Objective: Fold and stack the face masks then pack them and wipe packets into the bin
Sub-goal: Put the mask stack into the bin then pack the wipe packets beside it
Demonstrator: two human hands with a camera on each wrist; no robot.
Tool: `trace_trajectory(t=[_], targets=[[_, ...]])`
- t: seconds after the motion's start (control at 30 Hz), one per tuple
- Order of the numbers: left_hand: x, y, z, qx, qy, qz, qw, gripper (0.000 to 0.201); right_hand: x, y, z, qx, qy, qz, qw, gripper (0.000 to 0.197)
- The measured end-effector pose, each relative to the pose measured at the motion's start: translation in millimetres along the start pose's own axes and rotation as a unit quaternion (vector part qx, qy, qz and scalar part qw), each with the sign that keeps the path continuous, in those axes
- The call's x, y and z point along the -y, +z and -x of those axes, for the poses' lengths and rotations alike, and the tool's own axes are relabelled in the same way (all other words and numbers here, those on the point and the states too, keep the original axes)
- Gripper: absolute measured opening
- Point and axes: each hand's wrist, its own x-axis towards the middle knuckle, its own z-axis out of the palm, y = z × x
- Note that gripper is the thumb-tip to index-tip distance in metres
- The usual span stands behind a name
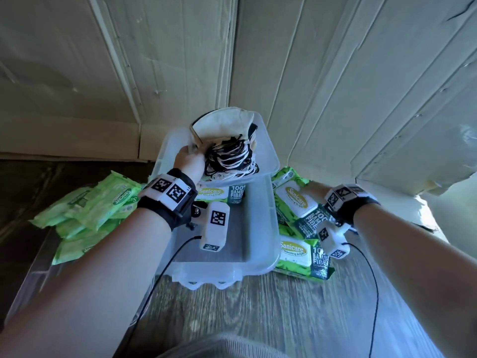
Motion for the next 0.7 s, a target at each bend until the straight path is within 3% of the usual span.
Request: trace_trajectory(t=[0.13,0.3,0.4,0.5,0.63,0.7], targets=[[-4,-5,1,-0.007,-0.023,0.009,1.000,0.056,1,17,-4,-0.020,0.047,-0.017,0.999,0.094],[-6,-10,-7,-0.028,-0.037,0.032,0.998,0.033,1,13,-11,-0.024,0.071,0.022,0.997,0.120],[-8,-12,-9,-0.030,-0.048,0.047,0.997,0.046,-3,16,-16,-0.020,0.060,0.067,0.996,0.113],[-11,-15,-13,-0.032,-0.063,0.058,0.996,0.060,-2,16,-30,-0.011,0.070,0.039,0.997,0.098],[-18,-25,-15,-0.045,-0.062,0.071,0.995,0.051,15,-5,-21,-0.048,0.067,0.001,0.997,0.078],[-23,-34,-15,-0.049,-0.062,0.075,0.994,0.041,34,-29,12,-0.096,0.072,0.001,0.993,0.069]])
